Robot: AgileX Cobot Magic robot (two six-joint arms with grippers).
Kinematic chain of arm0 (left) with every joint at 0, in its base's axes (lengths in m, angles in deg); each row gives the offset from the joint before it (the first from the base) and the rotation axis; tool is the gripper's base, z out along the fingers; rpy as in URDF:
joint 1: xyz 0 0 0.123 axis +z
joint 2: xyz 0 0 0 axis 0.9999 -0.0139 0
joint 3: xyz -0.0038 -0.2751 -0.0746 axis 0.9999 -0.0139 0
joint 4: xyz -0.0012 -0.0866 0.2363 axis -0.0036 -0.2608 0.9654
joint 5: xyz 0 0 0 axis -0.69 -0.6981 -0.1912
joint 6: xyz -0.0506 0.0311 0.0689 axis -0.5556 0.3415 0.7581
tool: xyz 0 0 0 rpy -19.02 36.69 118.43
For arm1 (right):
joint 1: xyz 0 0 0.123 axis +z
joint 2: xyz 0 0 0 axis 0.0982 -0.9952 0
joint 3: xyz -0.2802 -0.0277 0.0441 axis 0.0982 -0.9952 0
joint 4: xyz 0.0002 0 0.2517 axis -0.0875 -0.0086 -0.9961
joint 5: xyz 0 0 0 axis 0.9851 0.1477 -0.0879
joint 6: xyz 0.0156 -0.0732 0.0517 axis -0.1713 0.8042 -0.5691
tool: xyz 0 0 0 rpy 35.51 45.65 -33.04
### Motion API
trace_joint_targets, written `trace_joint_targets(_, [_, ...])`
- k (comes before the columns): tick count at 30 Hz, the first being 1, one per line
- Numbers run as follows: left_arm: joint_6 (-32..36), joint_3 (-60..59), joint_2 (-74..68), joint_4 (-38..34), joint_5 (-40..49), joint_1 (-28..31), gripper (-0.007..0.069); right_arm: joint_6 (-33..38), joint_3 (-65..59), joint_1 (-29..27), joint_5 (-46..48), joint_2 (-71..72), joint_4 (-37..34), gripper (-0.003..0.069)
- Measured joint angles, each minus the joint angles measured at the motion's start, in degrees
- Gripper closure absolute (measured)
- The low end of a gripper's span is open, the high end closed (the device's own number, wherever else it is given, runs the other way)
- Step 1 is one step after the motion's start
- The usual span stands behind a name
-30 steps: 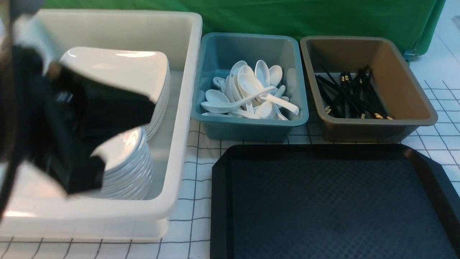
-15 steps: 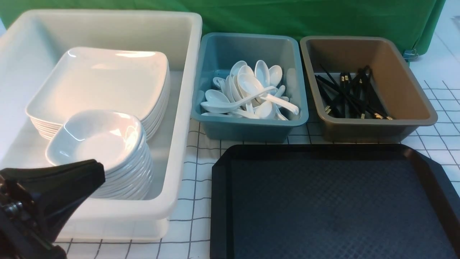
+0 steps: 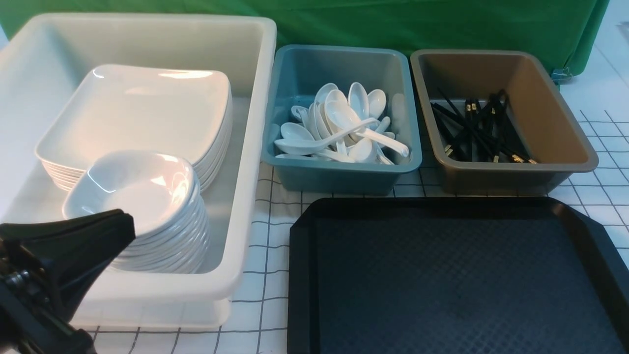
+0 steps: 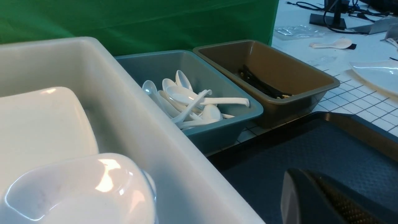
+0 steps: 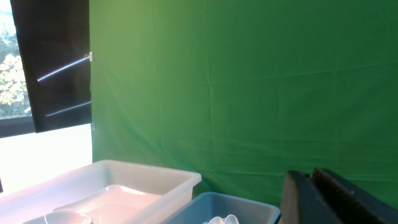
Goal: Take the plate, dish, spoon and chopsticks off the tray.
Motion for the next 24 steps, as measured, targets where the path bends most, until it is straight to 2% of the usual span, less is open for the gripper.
trace_joint_targets(15, [0.0,-0.1,0.0,1.0,0.0,0.0,0.0625,0.0,-0.1,0.0,0.1,0.0,0.0,0.0536])
trace_joint_targets(18, [-0.5,-0.1,0.7,4.1,0.0,0.0,0.0625,0.0,-0.1,0.0,0.1,0.0,0.0,0.0526])
trace_joint_targets(21, [-4.4,-0.7,3.2,7.7,-0.1,0.3,0.0625,0.0,-0.1,0.0,0.1,0.0,0.0,0.0518])
trace_joint_targets(22, [-8.9,-1.6,5.3,10.2,-0.8,1.3,0.0625,0.0,-0.1,0.0,0.2,0.0,0.0,0.0515])
trace_joint_targets(23, [-9.4,-2.0,5.6,11.1,-1.0,1.8,0.0624,0.0,-0.1,0.0,0.2,0.0,0.0,0.0514])
trace_joint_targets(24, [-14.1,-3.8,8.8,14.5,-2.6,4.3,0.0624,-0.1,-0.1,0.0,0.2,0.0,0.0,0.0510])
